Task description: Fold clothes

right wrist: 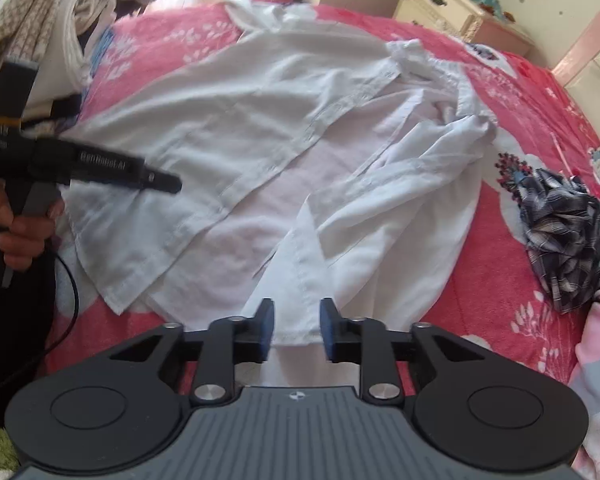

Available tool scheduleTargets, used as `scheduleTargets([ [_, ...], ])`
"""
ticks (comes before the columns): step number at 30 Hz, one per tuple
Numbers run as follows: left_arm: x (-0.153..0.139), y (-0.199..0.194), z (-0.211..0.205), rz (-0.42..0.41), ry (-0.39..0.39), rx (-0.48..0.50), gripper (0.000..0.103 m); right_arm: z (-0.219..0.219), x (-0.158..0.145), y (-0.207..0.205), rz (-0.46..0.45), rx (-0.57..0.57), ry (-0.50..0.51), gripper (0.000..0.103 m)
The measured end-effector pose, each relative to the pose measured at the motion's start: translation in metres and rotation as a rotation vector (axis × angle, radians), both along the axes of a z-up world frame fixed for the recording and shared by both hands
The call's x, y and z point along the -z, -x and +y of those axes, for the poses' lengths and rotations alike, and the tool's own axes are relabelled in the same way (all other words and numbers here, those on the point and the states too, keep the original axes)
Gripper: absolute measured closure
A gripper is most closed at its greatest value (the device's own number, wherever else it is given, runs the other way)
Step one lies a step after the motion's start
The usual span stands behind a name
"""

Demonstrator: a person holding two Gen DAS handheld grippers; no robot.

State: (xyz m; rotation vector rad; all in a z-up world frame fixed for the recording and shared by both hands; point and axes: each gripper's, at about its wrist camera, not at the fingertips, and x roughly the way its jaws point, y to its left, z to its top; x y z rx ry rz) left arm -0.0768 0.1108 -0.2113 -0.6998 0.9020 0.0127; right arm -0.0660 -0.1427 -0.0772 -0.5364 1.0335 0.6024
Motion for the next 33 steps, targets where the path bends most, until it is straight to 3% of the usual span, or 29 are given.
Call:
scheduleTargets([
  [4, 0.000, 0.000, -0.001, -0.002, 0.008, 0.008, 0.041, 0.000, 0.004, -0.017, 0.009, 0.052, -0.054, 0.070],
  [6, 0.000, 0.001, 0.000, -0.003, 0.011, 0.009, 0.041, 0.000, 0.018, -0.029, 0.022, 0.081, -0.067, 0.061],
  [8, 0.001, 0.001, 0.001, -0.002, 0.015, 0.009, 0.041, -0.004, 0.040, -0.045, 0.075, 0.126, -0.084, 0.060],
  [10, 0.001, 0.001, 0.002, 0.000, 0.021, 0.007, 0.041, -0.013, 0.060, -0.061, 0.185, 0.198, -0.105, 0.068],
  [11, 0.002, 0.001, 0.002, 0.000, 0.023, 0.007, 0.041, -0.019, 0.063, -0.065, 0.232, 0.237, -0.125, 0.085],
  [12, 0.002, 0.001, 0.002, 0.001, 0.024, 0.007, 0.041, -0.024, 0.060, -0.065, 0.248, 0.262, -0.152, 0.093],
  [14, 0.002, 0.000, 0.002, 0.003, 0.028, 0.004, 0.041, -0.030, 0.043, -0.058, 0.223, 0.276, -0.183, 0.099],
  [21, 0.004, -0.002, 0.003, 0.003, 0.036, 0.004, 0.041, -0.027, -0.011, -0.030, 0.068, 0.211, -0.221, 0.101],
  [26, 0.003, -0.001, 0.005, 0.005, 0.045, -0.004, 0.041, -0.012, -0.017, -0.023, 0.058, 0.161, -0.231, 0.101],
  [29, 0.003, -0.001, 0.004, 0.006, 0.044, -0.007, 0.041, -0.006, -0.005, -0.023, 0.066, 0.159, -0.186, 0.097],
  [32, 0.003, 0.000, 0.003, 0.006, 0.045, -0.011, 0.041, -0.011, 0.005, -0.025, 0.085, 0.217, -0.178, 0.069],
  [33, 0.003, 0.000, 0.003, 0.006, 0.047, -0.013, 0.041, -0.015, 0.007, -0.025, 0.095, 0.246, -0.192, 0.064],
])
